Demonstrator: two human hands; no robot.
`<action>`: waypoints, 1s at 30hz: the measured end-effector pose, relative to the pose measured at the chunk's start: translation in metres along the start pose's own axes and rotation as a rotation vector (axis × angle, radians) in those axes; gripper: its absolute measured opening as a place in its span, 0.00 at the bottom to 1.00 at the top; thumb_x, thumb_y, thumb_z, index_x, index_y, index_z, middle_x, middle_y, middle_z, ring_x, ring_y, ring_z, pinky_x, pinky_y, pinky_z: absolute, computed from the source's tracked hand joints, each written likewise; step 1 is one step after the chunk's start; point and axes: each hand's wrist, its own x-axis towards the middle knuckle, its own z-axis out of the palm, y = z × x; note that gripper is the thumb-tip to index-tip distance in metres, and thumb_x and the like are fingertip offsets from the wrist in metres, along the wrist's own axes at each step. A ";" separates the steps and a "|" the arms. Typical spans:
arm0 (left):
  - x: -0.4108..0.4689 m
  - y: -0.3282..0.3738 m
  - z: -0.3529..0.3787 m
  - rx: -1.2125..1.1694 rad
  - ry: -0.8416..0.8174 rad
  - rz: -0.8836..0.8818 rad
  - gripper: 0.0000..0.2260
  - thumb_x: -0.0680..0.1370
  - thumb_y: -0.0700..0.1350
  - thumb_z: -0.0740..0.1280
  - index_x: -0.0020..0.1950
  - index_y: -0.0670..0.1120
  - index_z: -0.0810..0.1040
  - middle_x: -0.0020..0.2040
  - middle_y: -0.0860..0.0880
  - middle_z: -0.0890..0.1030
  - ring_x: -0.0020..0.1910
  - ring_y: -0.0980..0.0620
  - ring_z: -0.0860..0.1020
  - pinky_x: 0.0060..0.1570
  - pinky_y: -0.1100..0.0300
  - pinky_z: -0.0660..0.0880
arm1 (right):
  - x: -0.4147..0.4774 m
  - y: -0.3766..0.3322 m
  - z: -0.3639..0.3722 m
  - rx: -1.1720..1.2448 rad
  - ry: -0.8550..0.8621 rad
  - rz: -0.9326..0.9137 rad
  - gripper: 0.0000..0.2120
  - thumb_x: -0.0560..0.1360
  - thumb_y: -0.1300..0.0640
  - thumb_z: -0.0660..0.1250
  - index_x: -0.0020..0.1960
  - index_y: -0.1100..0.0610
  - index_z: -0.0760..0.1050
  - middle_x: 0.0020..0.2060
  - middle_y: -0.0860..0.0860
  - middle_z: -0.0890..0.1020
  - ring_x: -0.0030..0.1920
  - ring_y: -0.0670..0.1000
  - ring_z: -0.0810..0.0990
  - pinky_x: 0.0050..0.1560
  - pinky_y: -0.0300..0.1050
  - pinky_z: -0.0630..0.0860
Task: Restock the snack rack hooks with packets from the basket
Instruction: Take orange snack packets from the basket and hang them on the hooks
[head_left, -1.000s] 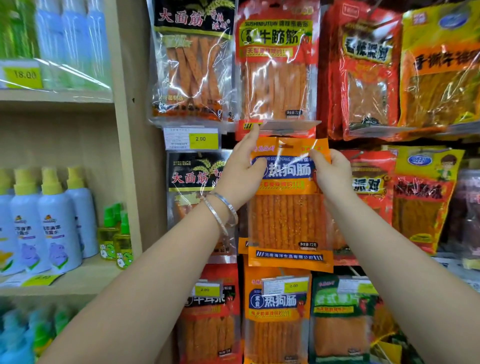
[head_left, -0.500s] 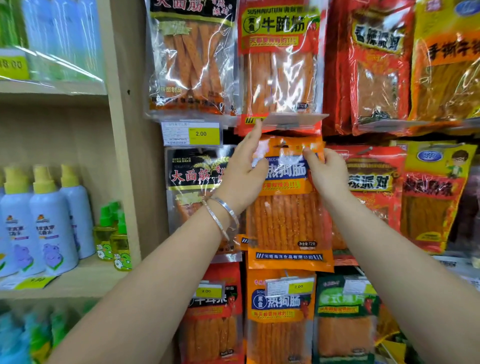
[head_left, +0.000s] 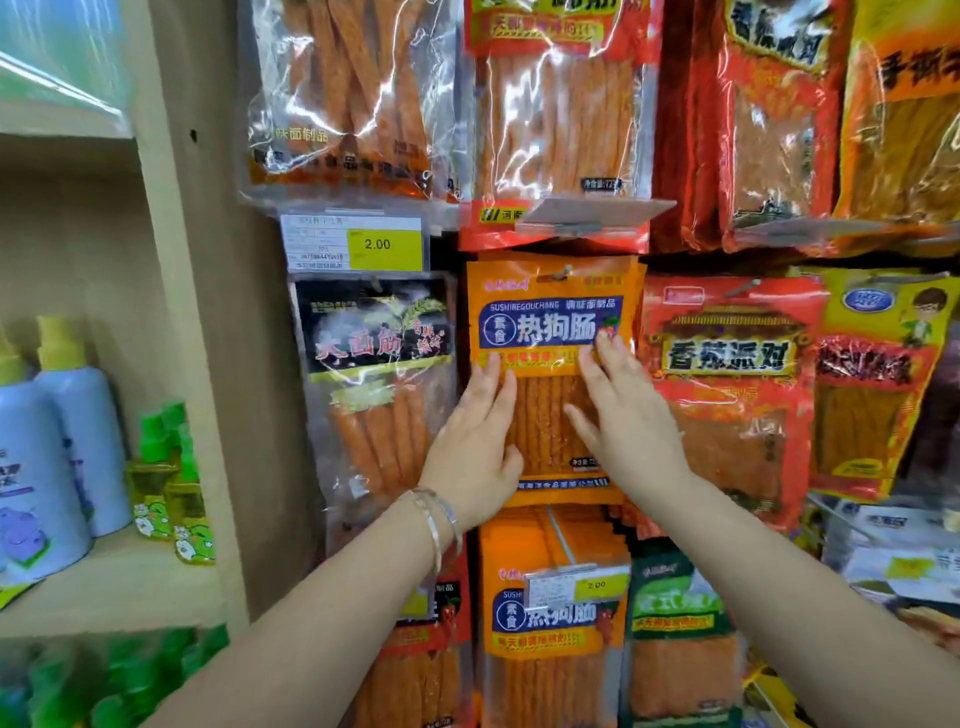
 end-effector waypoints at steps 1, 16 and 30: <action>0.007 -0.002 0.003 -0.001 -0.013 -0.024 0.33 0.78 0.44 0.59 0.77 0.46 0.43 0.74 0.53 0.31 0.72 0.58 0.34 0.70 0.63 0.41 | 0.006 0.001 0.004 -0.021 -0.023 -0.011 0.30 0.75 0.55 0.69 0.72 0.64 0.64 0.73 0.62 0.63 0.74 0.60 0.60 0.71 0.52 0.60; 0.092 -0.027 0.021 -0.091 -0.280 -0.354 0.35 0.78 0.44 0.60 0.77 0.42 0.41 0.76 0.46 0.34 0.77 0.44 0.44 0.75 0.54 0.49 | 0.082 0.014 0.047 -0.030 -0.459 0.108 0.28 0.79 0.59 0.54 0.77 0.56 0.50 0.77 0.56 0.48 0.76 0.56 0.54 0.69 0.52 0.62; -0.133 0.047 -0.017 -0.831 -0.037 -0.372 0.14 0.77 0.32 0.62 0.54 0.50 0.77 0.51 0.49 0.80 0.45 0.53 0.76 0.53 0.56 0.75 | -0.133 -0.055 -0.043 0.801 -0.164 0.428 0.09 0.76 0.61 0.63 0.51 0.47 0.72 0.40 0.41 0.76 0.37 0.43 0.74 0.42 0.41 0.71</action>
